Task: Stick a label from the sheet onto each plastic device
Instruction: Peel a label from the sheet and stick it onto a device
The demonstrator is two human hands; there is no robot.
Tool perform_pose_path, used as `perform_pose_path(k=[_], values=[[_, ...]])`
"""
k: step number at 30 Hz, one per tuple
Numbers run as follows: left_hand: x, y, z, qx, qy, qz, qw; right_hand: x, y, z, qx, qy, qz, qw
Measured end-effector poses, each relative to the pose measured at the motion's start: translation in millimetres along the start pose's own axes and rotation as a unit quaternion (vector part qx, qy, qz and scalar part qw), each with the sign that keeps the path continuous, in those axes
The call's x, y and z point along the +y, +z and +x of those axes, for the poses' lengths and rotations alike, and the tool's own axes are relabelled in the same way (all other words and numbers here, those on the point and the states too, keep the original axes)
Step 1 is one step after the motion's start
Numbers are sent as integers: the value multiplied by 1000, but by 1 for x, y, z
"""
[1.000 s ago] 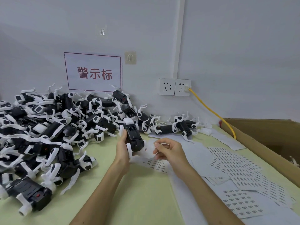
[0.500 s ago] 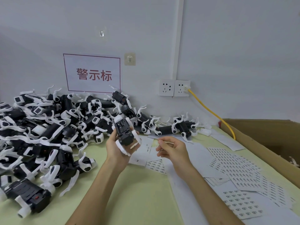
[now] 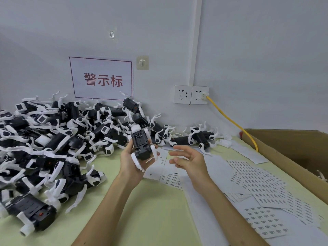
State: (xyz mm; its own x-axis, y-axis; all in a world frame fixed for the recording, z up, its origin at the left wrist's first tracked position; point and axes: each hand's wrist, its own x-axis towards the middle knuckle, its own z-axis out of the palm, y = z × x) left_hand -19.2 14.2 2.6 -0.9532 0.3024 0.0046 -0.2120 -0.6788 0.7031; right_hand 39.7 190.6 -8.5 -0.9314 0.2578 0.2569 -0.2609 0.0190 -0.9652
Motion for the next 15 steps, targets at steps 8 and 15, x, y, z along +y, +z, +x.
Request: perform_pose_path(k=[8,15], values=[[-5,-11,7,-109,-54,-21,992,3,1,0,-10,-60,-69,996],[-6,-9,7,-135,-66,-1,989,13,6,0,-39,-147,-232,961]])
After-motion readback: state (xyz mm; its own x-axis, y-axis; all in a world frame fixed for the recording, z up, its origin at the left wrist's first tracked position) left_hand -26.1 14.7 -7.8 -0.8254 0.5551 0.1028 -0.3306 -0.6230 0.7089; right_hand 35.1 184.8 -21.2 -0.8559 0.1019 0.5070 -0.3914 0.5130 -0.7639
